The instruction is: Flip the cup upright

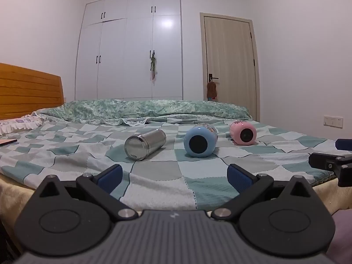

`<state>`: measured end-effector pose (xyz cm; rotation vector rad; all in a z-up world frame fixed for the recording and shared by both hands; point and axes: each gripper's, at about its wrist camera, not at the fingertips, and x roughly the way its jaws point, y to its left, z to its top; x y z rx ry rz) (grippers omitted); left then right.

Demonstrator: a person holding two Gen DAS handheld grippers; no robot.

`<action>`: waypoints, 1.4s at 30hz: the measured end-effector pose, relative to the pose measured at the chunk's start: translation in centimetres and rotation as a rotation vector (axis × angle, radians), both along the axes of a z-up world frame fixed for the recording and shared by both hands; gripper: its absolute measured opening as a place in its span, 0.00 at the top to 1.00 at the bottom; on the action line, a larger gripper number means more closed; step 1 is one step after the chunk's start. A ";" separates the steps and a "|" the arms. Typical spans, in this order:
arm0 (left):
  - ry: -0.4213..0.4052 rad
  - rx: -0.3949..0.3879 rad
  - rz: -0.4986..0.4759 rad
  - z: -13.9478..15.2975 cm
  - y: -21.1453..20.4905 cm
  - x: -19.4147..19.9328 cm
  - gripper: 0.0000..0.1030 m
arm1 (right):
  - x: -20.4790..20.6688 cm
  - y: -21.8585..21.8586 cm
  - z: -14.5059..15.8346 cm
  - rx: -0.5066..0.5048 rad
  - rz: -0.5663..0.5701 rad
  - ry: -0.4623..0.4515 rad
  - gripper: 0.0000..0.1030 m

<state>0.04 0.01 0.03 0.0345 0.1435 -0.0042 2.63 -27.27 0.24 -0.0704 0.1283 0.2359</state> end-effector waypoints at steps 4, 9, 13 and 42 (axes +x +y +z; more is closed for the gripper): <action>-0.008 -0.002 0.003 0.1 -0.2 0.0 0.00 | 0.0 0.0 0.0 0.000 -0.002 -0.010 0.00; -0.029 -0.012 -0.001 -0.5 -0.6 -0.6 0.00 | -0.1 0.0 -0.1 0.000 -0.002 -0.013 0.00; -0.023 -0.021 -0.006 -0.3 -0.2 -0.5 0.00 | 0.0 0.0 -0.1 0.000 -0.001 -0.014 0.00; -0.037 -0.026 -0.017 -0.4 -0.1 -0.5 0.00 | 0.0 0.4 -0.2 -0.001 -0.002 -0.015 0.00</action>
